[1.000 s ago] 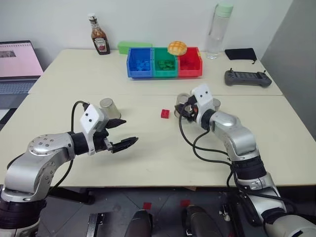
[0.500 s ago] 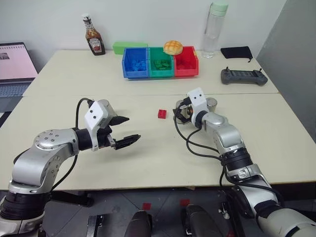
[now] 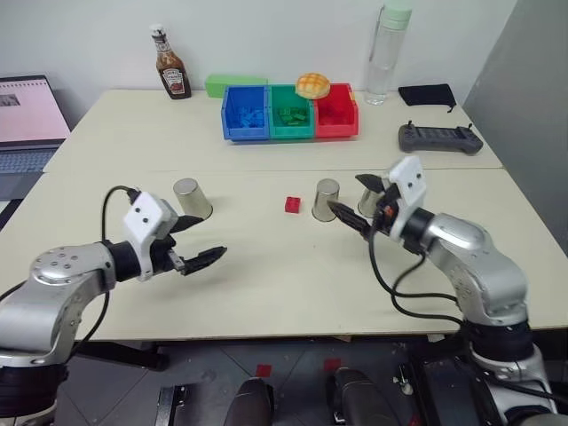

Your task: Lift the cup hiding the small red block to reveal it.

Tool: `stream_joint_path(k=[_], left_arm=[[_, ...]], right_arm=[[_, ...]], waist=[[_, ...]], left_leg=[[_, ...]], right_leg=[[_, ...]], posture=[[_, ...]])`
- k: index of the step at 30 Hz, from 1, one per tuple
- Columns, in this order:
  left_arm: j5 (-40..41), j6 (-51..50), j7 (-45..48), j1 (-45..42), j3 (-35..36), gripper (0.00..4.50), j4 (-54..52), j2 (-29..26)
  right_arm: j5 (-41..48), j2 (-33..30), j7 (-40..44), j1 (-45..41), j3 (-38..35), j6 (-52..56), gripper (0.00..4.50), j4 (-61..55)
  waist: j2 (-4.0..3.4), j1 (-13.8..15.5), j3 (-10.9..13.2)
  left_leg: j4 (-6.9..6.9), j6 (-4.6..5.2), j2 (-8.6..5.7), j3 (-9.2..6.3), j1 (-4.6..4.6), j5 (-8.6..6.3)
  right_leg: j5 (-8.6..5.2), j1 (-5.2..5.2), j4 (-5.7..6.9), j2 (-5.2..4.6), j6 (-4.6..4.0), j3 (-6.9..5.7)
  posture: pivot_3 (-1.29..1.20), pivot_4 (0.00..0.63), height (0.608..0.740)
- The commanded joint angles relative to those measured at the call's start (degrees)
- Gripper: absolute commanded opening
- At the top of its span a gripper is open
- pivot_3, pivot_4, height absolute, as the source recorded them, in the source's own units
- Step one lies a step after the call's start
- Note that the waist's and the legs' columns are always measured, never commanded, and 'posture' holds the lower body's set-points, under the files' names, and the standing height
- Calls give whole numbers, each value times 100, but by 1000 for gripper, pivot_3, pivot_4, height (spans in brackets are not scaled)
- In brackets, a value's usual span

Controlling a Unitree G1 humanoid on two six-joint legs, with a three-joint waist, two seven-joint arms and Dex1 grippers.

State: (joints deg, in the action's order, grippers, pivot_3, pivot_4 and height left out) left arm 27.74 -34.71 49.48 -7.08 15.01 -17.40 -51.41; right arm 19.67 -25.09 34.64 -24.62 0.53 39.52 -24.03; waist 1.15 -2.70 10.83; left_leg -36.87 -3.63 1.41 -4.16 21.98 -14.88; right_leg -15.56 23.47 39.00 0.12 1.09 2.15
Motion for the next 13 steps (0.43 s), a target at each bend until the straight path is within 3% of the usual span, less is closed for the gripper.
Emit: stream_joint_path(k=[1, 13], left_arm=[[-38, 127, 22, 158, 396, 4500, -38, -120], [81, 99, 100, 314, 575, 4500, -47, -119]], right_arm=[[375, -647, 712, 542, -340, -122, 4436, -456], [581, -1158, 1010, 1166, -584, -468, 4436, -314]], waist=[[0, 3, 0], [1, -1, 0]], left_leg=[[-1, 0, 0, 3, -3, 0], [-4, 0, 20, 17, -15, 0]], right_leg=[[0, -2, 0, 3, 0, 1], [9, -5, 0, 39, 1, 16]], posture=[[0, 150, 740], [0, 150, 740]])
